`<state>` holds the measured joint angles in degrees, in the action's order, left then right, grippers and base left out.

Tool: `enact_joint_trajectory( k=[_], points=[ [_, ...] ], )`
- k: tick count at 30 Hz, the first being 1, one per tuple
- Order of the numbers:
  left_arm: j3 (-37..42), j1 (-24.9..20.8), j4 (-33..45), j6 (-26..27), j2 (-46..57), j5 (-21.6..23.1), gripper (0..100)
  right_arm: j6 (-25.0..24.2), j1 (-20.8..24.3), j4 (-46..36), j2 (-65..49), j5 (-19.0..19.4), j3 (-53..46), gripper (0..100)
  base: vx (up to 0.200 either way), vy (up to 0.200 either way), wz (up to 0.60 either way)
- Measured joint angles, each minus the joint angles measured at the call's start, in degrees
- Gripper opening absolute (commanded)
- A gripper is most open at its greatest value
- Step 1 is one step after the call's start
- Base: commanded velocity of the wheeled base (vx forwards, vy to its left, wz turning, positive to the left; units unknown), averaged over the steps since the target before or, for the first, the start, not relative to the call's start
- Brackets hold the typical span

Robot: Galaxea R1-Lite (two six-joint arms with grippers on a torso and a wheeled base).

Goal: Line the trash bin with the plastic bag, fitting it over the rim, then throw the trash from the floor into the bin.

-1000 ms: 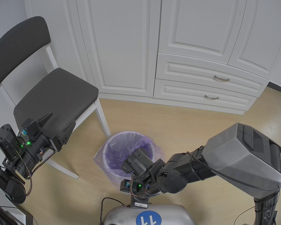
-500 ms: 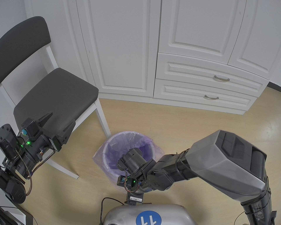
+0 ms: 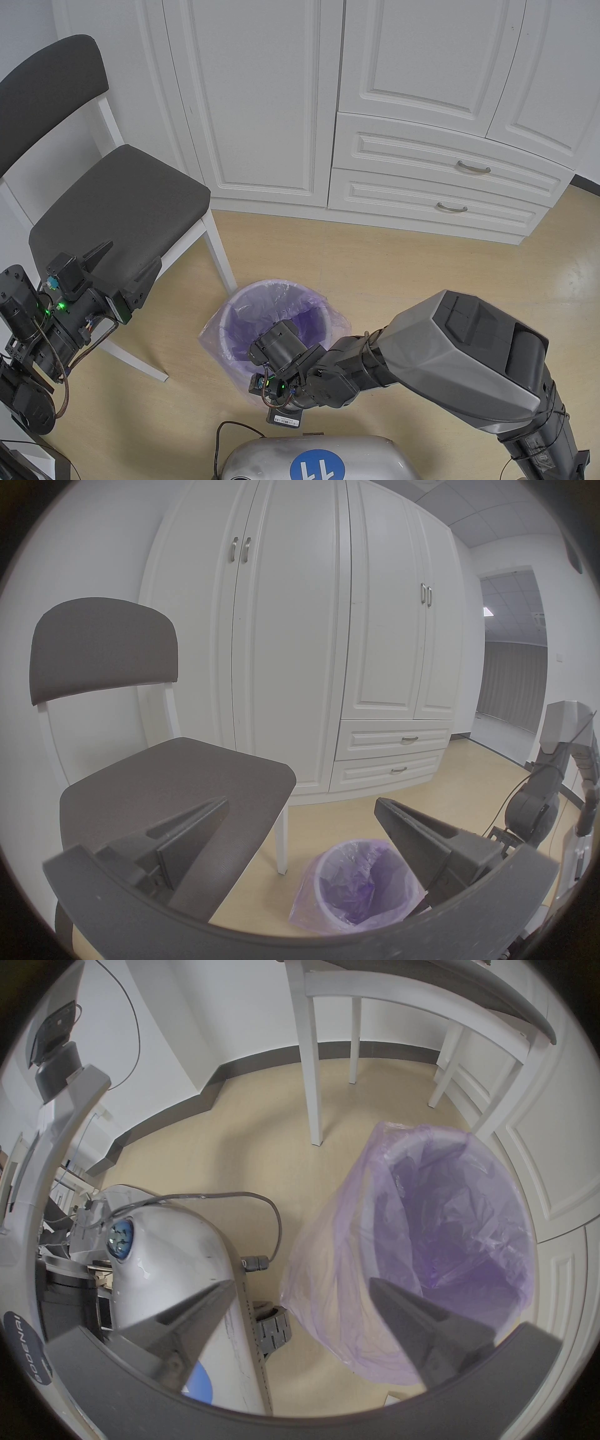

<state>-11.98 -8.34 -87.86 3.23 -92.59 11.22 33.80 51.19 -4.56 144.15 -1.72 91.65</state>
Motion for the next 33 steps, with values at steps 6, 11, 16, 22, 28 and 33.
enact_joint_trajectory(
  k=[6, 11, 16, 22, 28, 33],
  points=[
    [0.1, 0.0, 0.0, 0.0, 0.0, 0.0, 100, -0.1, -0.1, 0.0, 0.1, -0.2, 0.0, 0, 0.000, 0.000, 0.00],
    [0.1, 0.0, 0.0, 0.0, 0.0, 0.0, 100, -0.1, 0.3, -0.1, -0.2, 0.0, -0.2, 0, 0.000, 0.000, 0.00],
    [0.2, 0.0, 0.0, 0.0, 0.0, 0.0, 100, -0.3, 0.7, -0.4, -0.4, 0.2, -0.8, 0, 0.000, 0.000, 0.00],
    [0.2, 0.0, 0.0, 0.0, 0.0, 0.0, 100, -1.8, 1.3, -0.3, 0.2, 0.3, -2.5, 0, 0.000, 0.000, 0.00],
    [0.0, 0.0, 0.0, 0.0, 0.0, 0.0, 100, -4.4, 0.1, -0.5, 2.2, 0.0, 0.0, 0, 0.000, 0.000, 0.00],
    [-0.1, 0.0, 0.0, 0.0, -0.4, 0.0, 100, -4.4, -2.8, -1.6, 4.4, -0.2, 3.4, 0, 0.000, 0.000, 0.00]
  ],
)
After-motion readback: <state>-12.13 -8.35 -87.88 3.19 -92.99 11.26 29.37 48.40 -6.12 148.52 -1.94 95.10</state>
